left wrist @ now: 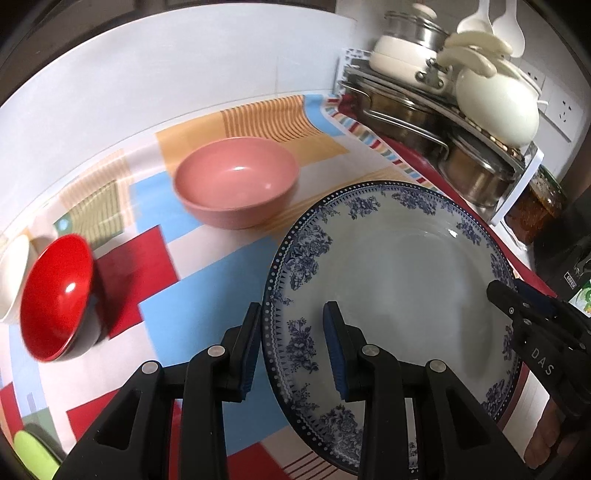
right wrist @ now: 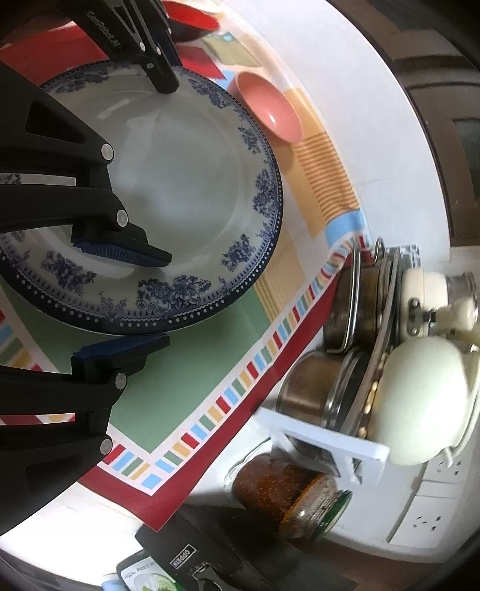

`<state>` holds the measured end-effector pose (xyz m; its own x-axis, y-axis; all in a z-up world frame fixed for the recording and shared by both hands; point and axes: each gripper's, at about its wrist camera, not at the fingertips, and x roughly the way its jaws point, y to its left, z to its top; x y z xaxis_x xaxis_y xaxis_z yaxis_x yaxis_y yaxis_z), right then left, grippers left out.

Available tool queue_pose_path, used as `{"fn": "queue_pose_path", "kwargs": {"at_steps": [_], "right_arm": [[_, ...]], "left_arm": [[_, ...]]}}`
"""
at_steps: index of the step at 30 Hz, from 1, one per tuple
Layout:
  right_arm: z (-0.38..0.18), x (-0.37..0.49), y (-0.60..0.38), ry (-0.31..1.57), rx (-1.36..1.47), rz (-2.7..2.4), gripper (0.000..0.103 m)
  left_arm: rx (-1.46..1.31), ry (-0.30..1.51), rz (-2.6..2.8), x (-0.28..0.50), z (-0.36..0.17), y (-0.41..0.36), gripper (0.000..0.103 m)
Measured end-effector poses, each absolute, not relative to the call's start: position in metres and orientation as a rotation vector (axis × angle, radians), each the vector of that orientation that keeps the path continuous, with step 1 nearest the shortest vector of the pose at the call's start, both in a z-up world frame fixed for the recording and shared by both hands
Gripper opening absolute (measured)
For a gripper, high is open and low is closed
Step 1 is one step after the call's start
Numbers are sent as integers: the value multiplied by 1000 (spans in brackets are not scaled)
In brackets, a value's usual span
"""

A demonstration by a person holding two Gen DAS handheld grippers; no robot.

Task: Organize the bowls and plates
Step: 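Lift the blue-and-white plate with both grippers and carry it over the lime-green plate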

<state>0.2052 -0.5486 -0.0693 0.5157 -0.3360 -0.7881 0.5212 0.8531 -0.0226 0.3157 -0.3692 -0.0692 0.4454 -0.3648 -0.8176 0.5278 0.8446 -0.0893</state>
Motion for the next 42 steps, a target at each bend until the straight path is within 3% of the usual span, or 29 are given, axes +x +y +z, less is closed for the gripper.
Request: {"fn": "queue_pose_path", "kwargs": {"at_steps": [42], "right_arm": [[-30,209,-339,851,113,-276,38]], "left_arm": [[38,891,-317,271,-32,-132,33]]}}
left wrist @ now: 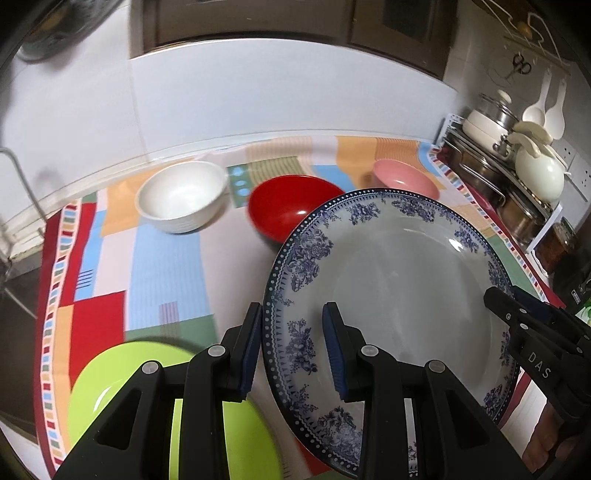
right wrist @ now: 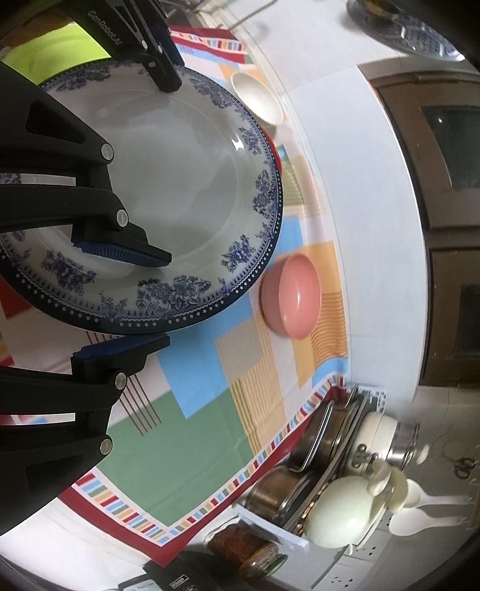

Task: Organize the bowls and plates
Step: 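Lift the blue-and-white plate with both grippers and carry it over the lime-green plate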

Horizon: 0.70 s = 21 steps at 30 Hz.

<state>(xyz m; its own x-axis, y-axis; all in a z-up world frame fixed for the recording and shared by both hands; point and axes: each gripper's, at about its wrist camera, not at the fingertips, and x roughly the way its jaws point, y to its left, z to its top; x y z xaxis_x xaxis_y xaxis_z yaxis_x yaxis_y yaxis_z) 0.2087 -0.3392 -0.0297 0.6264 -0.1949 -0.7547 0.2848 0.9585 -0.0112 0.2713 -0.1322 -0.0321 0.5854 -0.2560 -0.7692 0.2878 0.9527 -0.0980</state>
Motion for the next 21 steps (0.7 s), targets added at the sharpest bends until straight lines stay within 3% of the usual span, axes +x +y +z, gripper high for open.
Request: {"fn": "queue_pose_path", "kwargs": {"at_steps": [21], "right_arm": [[-32,209,-216,869,32,-104,38]], "left_arm": [[-39,907,-140,238,-43,4,33]]}}
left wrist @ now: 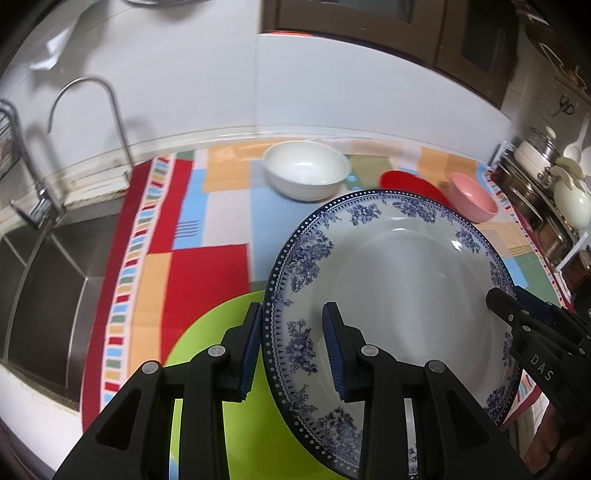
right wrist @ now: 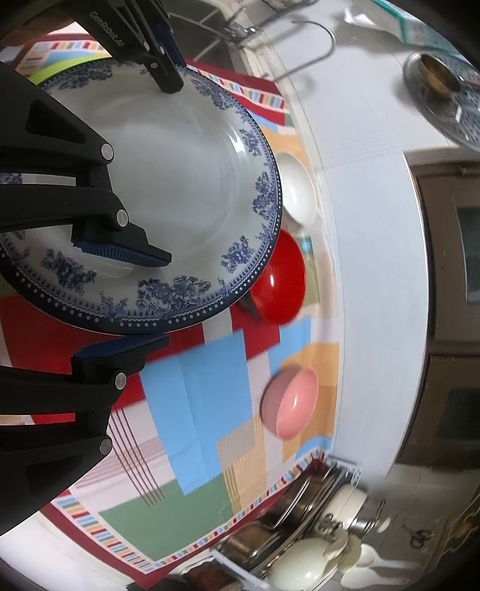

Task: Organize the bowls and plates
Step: 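Lift the blue-and-white plate with both grippers and carry it over the lime-green plate, then lower the blue-and-white plate onto the lime-green plate and open both grippers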

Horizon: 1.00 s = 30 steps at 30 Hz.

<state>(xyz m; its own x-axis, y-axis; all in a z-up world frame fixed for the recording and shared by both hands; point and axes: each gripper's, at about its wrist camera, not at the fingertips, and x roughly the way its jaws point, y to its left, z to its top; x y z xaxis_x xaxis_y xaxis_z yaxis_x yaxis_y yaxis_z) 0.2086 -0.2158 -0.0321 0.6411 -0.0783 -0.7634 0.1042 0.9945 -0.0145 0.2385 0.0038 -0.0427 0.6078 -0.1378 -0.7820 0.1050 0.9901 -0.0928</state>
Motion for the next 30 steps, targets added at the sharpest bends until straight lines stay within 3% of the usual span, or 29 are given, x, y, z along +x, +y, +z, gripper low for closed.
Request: {"fn": "queue_pose_path", "kwargs": {"at_steps": [14,30], "right_arm": [[-55,210,-141,934,-26,27,38],[-89,208,-117,1041,-42,79,38]], "left_arm": [[-92,969,-17,213,-70,68,33],[-89,1050,13,201,-98,83,33]]}}
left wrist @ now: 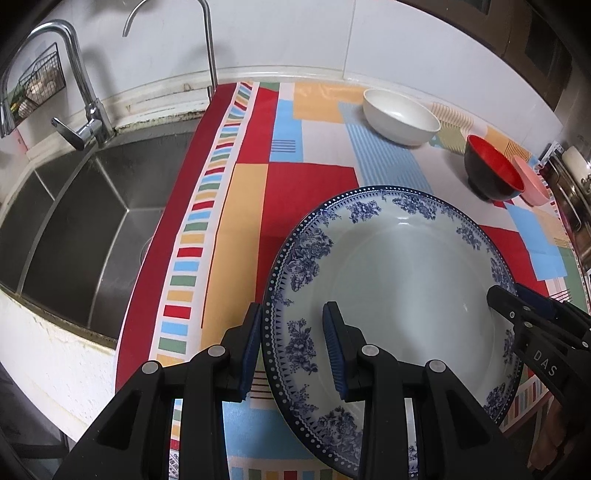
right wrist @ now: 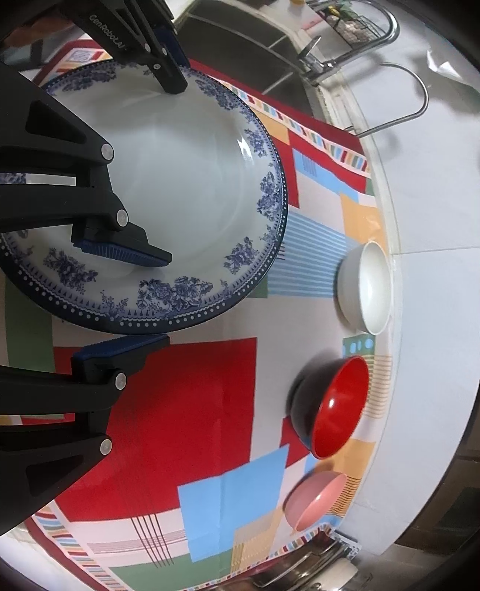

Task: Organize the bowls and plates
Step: 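Lower the blue-and-white plate onto the lime-green plate and open both grippers, then move both grippers to the white bowl on the cloth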

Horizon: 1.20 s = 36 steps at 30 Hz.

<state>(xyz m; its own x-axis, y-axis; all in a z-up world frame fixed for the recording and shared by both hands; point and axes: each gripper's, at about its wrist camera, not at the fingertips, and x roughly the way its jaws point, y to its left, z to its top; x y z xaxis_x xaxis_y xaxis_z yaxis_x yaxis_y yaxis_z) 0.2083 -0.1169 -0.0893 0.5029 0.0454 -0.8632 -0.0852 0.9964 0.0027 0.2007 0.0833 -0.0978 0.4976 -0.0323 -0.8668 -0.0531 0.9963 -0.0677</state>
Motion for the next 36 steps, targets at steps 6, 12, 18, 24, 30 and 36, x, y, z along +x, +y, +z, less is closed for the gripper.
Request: {"fn": "queue_pose_path", "kwargs": {"at_steps": [6,12,18,24,30,36], "right_arm": [[-96,209,-118,1063,-44,78,38],[-101,209,-117,1083,-47,81,38],[-105,211,-118,1100,-51,93,39],[-108,212,-118,1106,-52,105,40],[-106,211,-118,1100,-64,121,54],[-93,210,-124,1054,-57,111,54]], "left_arm": [[-90,1073,12,202,-104,83,33],[-91,1093,13,203,-109,82,33],[-91,1103,15,203,-111,81,36],[-105,1116,10,204,-114,80,42],[-102,1079,21,203,-105,78,55],[-85,1026,7,201,-89,70,58]]}}
